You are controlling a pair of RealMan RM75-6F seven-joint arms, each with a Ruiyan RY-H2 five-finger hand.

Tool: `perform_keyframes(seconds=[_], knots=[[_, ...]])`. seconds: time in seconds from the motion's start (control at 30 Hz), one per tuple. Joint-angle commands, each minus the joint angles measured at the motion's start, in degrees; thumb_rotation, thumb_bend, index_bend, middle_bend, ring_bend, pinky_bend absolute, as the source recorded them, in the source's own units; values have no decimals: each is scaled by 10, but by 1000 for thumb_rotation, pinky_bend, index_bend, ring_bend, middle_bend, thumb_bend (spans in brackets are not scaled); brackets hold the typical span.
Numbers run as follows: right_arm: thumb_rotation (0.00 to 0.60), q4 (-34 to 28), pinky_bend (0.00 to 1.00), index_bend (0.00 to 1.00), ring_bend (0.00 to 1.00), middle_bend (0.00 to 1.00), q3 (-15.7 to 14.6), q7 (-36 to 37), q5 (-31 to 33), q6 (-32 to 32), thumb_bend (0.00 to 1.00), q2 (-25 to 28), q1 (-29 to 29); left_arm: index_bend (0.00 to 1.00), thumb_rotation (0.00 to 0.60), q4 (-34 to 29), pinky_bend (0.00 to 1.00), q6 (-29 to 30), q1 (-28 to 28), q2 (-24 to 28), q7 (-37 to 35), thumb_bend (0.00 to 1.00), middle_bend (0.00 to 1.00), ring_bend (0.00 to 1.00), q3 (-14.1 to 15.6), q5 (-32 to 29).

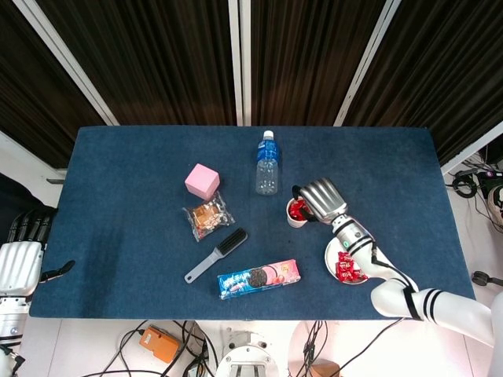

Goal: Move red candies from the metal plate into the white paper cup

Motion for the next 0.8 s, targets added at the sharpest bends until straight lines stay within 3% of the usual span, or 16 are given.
perform_keyframes(seconds=[0.03, 0.17, 0.33, 0.5, 0.6, 0.8], knots=[[600, -14, 1000, 504, 1000, 906, -2, 18, -13, 19, 513, 12, -10, 55, 600, 1, 0, 0, 0, 0, -1, 0, 95, 0, 0, 0], [600, -49, 1000, 497, 1000, 906, -22, 40, -44, 71, 514, 48, -47, 55, 600, 2, 0, 1, -1, 0, -2, 0, 95, 0, -1, 1], [600, -67, 1000, 470, 1000, 906, -97, 49, -103, 147, 461, 81, -125, 55, 600, 7, 0, 0, 0, -6, -6, 0, 95, 0, 1, 2], [600, -72, 1000, 458, 1000, 906, -147, 49, -116, 186, 356, 92, -186, 55, 600, 6, 0, 0, -2, -7, -4, 0, 95, 0, 1, 7], [600, -65, 1000, 466, 1000, 906, -161, 49, -115, 179, 344, 86, -200, 55, 600, 3, 0, 2, -3, -8, -2, 0, 95, 0, 1, 10], [600, -33, 1000, 471, 1000, 906, -162, 46, -107, 149, 344, 62, -201, 55, 600, -4, 0, 6, -3, -3, 4, 0, 95, 0, 1, 14]])
